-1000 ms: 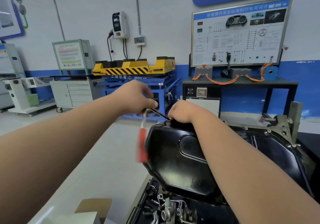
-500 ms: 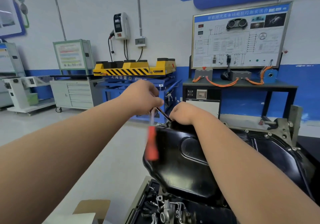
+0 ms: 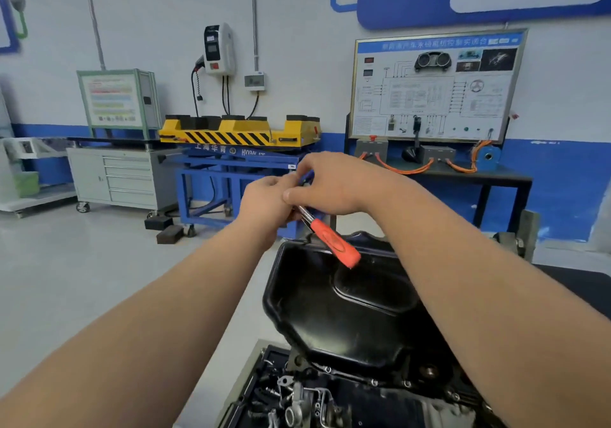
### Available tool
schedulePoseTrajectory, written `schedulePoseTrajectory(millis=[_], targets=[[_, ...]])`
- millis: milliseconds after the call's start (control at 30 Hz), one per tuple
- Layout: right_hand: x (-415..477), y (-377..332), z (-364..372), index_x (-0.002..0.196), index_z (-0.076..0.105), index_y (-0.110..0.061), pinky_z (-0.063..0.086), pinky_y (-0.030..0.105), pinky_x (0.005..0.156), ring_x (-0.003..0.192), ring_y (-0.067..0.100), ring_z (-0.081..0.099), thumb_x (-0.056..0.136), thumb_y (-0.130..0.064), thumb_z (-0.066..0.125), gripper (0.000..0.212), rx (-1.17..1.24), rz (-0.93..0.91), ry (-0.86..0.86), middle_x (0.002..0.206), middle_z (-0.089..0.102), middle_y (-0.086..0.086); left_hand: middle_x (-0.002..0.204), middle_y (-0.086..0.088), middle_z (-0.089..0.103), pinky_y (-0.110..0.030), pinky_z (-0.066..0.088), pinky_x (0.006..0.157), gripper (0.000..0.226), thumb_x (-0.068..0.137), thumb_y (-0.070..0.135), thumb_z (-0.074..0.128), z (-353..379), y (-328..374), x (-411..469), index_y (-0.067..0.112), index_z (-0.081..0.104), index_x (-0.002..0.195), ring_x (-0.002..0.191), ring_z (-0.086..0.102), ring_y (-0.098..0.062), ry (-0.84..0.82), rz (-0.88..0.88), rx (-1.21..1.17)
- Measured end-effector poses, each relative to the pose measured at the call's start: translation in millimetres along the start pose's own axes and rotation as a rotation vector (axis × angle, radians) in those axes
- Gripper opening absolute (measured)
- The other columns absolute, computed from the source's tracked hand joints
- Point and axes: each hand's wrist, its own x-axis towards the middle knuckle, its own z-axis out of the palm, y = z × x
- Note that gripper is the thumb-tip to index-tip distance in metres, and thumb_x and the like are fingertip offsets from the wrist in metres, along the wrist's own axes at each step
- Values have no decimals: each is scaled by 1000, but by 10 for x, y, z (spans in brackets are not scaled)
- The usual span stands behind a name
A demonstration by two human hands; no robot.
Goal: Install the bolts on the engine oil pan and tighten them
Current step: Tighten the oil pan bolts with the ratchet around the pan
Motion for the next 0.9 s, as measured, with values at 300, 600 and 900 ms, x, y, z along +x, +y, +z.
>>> schedulePoseTrajectory(millis=[300,600,900], targets=[[-168,-518,31,72,39,-17,36,34,59,60,15,42,88,-32,55,27,-766,-25,-99,72,43,-3,70,-3,67,-28,48,54,20,98,14,45,78,-310,-84,11,63,91,62,61,-15,6,-148,-673],[-147,-419,-9,68,38,-17,37,32,53,57,16,37,91,-22,51,27,-917,-54,-146,70,38,-2,69,3,49,-31,34,58,12,89,14,45,332,-587,-68,16,43,77,68,46,-23,81,304,647],[-22,-527,-20,68,39,-17,30,30,48,60,17,39,95,-23,47,28,-986,-47,-136,73,42,-2,58,0,38,-28,19,45,34,91,6,37,145,-575,143,17,31,60,52,32,-12,-73,308,797]])
